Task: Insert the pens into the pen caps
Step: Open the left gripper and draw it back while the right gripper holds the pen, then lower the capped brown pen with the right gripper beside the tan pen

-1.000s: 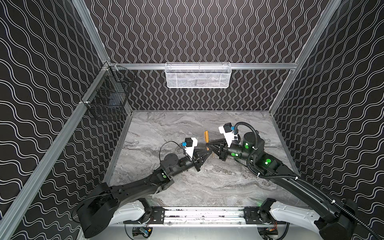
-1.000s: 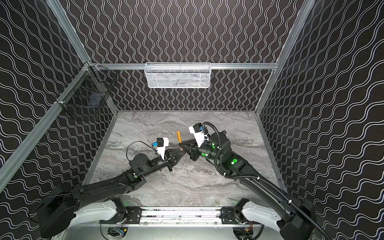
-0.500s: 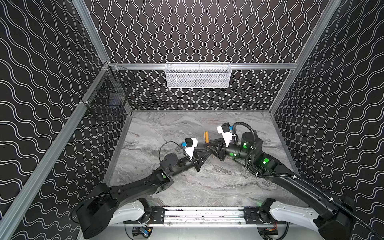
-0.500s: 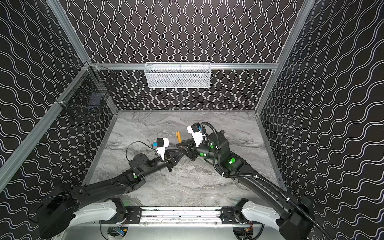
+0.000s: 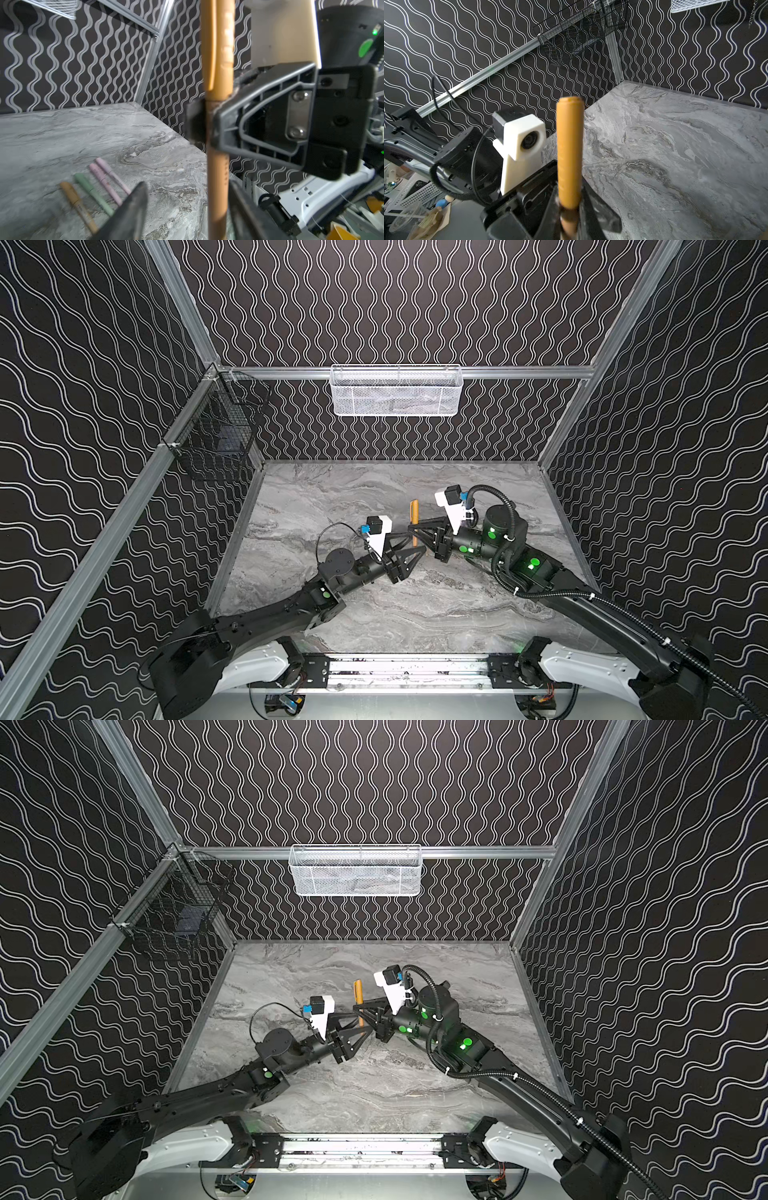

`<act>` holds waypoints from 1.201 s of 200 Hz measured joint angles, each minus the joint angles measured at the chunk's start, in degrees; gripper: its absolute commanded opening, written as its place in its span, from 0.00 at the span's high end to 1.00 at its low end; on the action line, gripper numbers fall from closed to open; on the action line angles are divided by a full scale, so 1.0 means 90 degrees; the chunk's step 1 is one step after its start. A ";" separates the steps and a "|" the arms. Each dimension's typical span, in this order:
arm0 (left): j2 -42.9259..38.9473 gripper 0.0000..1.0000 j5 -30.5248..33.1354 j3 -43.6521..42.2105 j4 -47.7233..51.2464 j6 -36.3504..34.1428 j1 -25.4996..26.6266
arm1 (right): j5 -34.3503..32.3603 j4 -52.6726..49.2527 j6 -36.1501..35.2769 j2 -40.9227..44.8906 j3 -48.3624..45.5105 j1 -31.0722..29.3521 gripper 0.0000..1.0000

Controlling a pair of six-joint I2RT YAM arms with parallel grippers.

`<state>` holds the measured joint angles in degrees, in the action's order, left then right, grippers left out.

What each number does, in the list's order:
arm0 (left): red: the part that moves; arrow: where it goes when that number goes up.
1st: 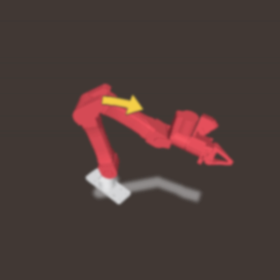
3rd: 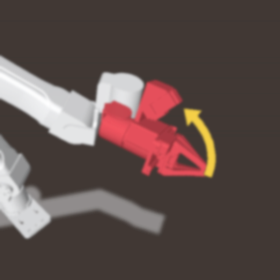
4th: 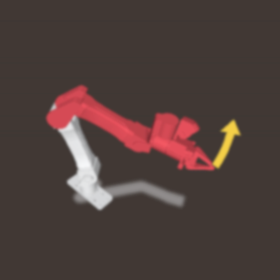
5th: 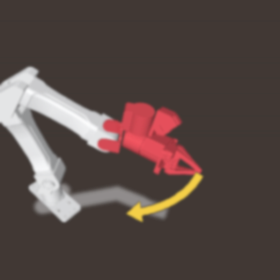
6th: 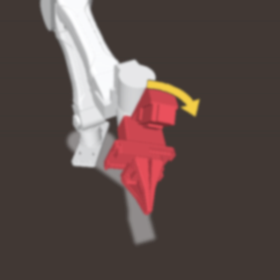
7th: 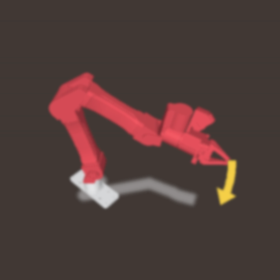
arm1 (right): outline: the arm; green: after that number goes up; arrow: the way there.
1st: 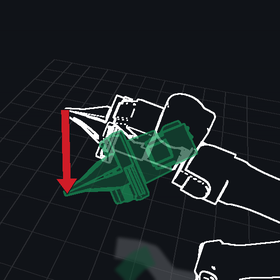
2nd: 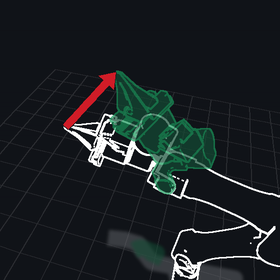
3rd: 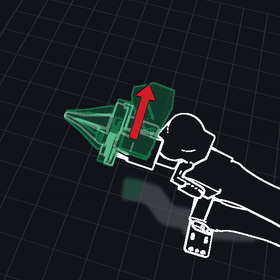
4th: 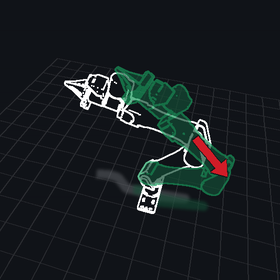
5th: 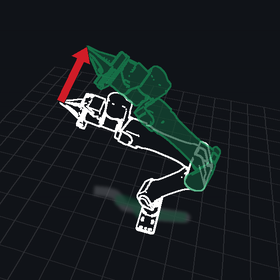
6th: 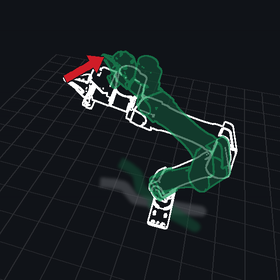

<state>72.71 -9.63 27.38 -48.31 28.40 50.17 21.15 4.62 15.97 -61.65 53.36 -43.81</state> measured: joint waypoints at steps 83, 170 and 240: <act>-0.2742 0.11 0.1977 -0.0423 0.2225 0.0168 -0.0002 | -0.1285 -0.0219 0.0202 -0.0702 0.0719 0.0605 0.95; -0.3774 0.10 0.3774 -0.0714 0.3585 0.0350 -0.0010 | -0.0687 -0.0899 0.1377 -0.4386 0.1224 0.1277 0.95; -0.3281 0.10 0.3803 -0.0712 0.3602 0.0372 -0.0015 | -0.0797 -0.0814 0.1821 -0.5353 0.1263 0.1243 0.90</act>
<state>43.18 24.60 20.97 -15.90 31.75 50.04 13.98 -2.70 32.36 -109.82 64.73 -32.62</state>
